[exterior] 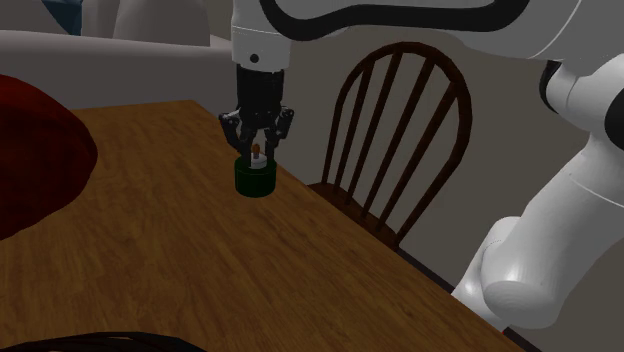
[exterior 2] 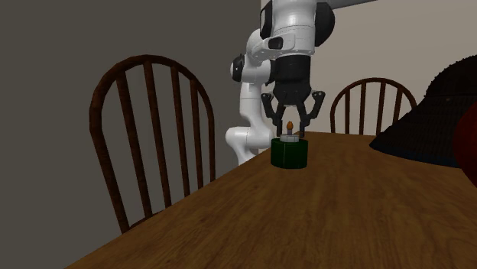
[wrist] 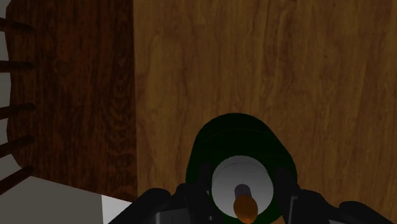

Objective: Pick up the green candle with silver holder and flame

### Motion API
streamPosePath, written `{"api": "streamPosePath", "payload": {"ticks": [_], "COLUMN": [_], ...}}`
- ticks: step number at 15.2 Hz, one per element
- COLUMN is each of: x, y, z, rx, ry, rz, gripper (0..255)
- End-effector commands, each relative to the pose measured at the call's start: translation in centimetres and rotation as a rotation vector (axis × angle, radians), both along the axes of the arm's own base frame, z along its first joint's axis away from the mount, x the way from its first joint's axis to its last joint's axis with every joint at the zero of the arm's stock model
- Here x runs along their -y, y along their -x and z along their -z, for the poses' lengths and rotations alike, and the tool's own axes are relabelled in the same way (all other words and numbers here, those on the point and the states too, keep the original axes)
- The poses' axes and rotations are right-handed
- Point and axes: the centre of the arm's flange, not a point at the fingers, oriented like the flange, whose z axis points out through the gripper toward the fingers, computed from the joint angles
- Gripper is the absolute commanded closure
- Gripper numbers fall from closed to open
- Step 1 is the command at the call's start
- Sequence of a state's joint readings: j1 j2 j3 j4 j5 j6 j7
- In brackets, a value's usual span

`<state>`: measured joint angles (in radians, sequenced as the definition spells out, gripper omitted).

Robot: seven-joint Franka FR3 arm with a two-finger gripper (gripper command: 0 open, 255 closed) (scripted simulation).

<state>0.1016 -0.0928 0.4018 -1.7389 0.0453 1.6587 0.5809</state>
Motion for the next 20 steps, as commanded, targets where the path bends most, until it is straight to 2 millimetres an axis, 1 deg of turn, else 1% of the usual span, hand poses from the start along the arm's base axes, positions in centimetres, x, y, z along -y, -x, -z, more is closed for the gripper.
{"api": "streamPosePath", "payload": {"ticks": [1,3,18,20], "x": [0.1,0.0,0.0,0.0], "y": [-0.1,0.0,0.0,0.0], "z": [0.1,0.1,-7.8,-7.9], "rx": [-0.002,-0.002,-0.002,-0.002], "ry": [0.001,0.001,0.001,0.001], "rz": [0.001,0.001,0.001,0.001], "gripper": [255,255,255,255]}}
